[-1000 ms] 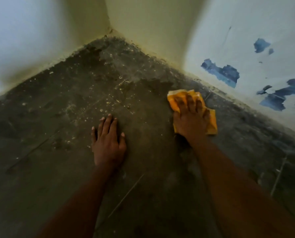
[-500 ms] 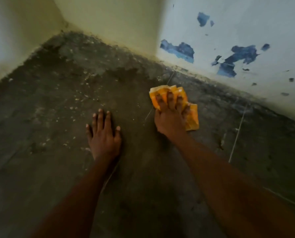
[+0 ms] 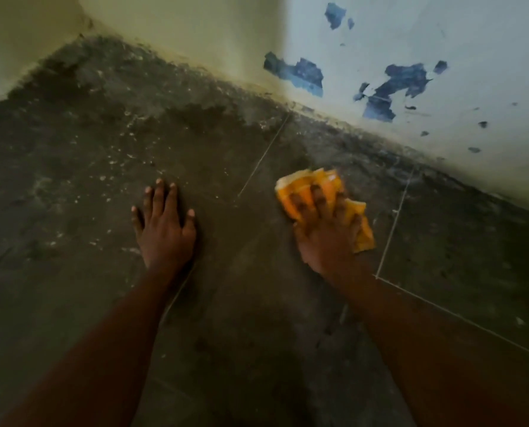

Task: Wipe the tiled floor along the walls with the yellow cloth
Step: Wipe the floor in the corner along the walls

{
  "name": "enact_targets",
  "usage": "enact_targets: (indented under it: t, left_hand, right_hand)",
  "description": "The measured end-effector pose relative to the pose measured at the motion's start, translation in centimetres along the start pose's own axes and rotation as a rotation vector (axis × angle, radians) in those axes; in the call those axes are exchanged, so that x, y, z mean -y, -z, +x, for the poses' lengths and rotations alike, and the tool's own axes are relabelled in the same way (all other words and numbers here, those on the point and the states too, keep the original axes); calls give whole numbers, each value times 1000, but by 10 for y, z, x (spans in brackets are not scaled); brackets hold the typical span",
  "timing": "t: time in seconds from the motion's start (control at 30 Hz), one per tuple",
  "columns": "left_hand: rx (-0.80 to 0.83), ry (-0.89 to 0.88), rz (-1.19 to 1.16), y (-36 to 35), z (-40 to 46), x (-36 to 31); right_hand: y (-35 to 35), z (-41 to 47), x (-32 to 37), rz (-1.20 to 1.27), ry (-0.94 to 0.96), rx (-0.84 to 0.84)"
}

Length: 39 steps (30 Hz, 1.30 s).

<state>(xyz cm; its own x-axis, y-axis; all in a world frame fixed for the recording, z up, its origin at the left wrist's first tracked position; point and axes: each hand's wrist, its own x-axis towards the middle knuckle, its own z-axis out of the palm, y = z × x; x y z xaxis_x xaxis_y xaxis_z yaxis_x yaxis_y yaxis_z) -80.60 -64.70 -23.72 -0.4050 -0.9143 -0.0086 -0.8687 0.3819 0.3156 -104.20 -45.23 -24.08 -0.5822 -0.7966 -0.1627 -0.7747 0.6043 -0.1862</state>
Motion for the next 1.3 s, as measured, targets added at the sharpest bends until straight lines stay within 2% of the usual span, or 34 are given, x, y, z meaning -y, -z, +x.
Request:
enact_targets:
  t: [0.07,0.13,0.2,0.23,0.27,0.33,0.4,0.47,0.5,0.57,0.63,0.7,0.77,0.83,0.9,0.97,1.03,1.13,1.2,1.3]
  left_hand:
    - [-7,0,-1,0,-1,-1]
    - [-10,2,-11,-1,0,1]
    - [-14,-12,-19,-2,-3,1]
    - [-15,-24,-26,-1,-4,1]
    - [-8,-48,-34,-1,-5,0]
    - [32,-152,-27,-1,-6,-1]
    - [91,-247,-11,-1,-7,0]
    - [107,-274,2,-1,-8,-1]
    - [101,-271,5,-1,-8,-1]
    - [88,-267,-4,-2,-8,1]
    - [90,-263,-17,-4,-7,2]
    - [86,-267,-26,-5,-8,3]
    - [69,-283,-35,-6,-7,4]
    - [58,-284,-42,-6,-7,5]
    - [57,-278,-33,-7,-7,5]
    - [57,-275,-29,-6,-7,5]
    - [53,-276,-38,-4,-7,6]
    - [44,-279,-54,-5,-7,7]
    - [46,-287,-65,-6,-7,6]
    - [34,-293,-67,-6,-7,7]
  right_hand:
    - [-10,-46,11,-90,210,-41]
    - [-12,-95,5,-113,429,-3]
    - [-3,-122,-22,-114,601,63]
    - [-2,-126,-42,-140,643,44]
    - [-2,-124,-63,-161,615,27]
    - [-2,-101,-93,-135,343,-14]
    - [4,-71,-87,-54,16,-40]
    - [3,-56,-56,-8,-110,2]
    - [-1,-60,-37,-13,-75,1]
    - [-10,-91,-8,-36,150,-46]
    - [-13,-128,-10,-36,405,-33]
    - [-9,-131,-32,-42,500,-10]
    - [-10,-110,-50,-51,328,-30]
    - [-6,-71,-53,-2,10,-107]
    - [1,-29,-42,98,-231,-84]
    - [6,-8,-22,127,-255,-50]
    - [5,-16,-11,65,-118,-47]
    - [-6,-56,-30,-18,57,-65]
    - [-7,-80,-56,-33,-31,-72]
    - [-1,-67,-83,-15,-285,-120]
